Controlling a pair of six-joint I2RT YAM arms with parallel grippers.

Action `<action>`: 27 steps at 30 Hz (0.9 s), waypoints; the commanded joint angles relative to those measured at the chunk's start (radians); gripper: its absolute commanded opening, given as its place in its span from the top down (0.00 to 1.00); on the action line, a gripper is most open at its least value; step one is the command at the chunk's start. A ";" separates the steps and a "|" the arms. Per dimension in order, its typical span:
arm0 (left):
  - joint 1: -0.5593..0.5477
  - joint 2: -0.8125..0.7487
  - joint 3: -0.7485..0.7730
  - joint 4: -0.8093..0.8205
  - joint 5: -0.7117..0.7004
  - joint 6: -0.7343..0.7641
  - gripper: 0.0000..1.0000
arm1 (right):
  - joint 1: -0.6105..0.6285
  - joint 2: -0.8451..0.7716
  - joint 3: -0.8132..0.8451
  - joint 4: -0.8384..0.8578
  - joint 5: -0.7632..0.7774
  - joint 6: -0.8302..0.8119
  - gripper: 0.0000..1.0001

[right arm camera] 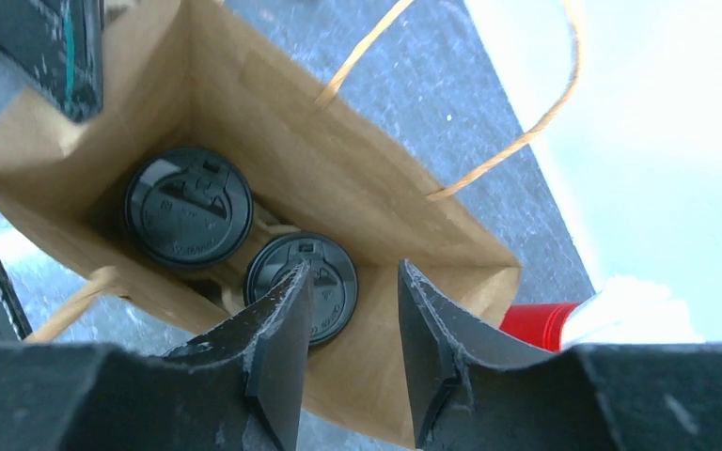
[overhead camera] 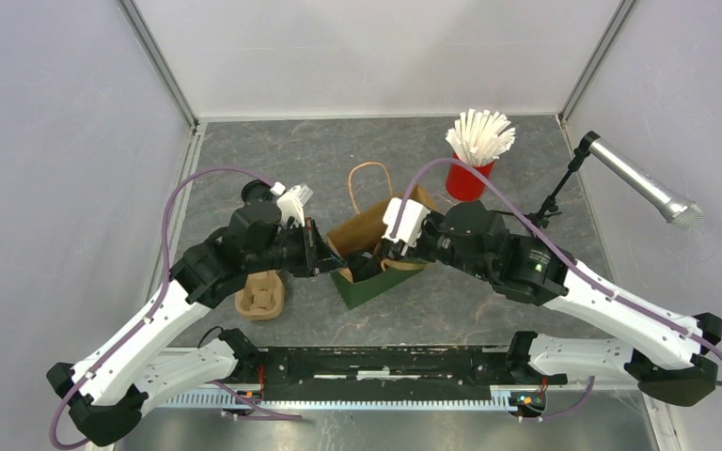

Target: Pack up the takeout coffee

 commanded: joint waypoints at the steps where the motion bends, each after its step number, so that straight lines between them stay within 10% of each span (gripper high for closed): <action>1: 0.000 0.002 0.042 -0.004 -0.032 -0.037 0.85 | -0.004 -0.053 0.055 0.133 0.036 0.113 0.53; 12: 0.000 0.005 0.082 -0.033 -0.063 -0.013 0.75 | -0.004 -0.080 0.083 0.192 0.127 0.239 0.43; 24: -0.001 0.074 0.308 -0.151 -0.165 0.127 0.41 | -0.006 -0.046 0.165 0.140 0.370 0.428 0.28; 26: 0.000 0.089 0.369 -0.175 -0.206 0.168 0.33 | -0.006 -0.029 0.189 0.117 0.426 0.438 0.26; 27: 0.000 0.094 0.394 -0.182 -0.219 0.187 0.03 | -0.010 -0.014 0.204 0.096 0.457 0.432 0.25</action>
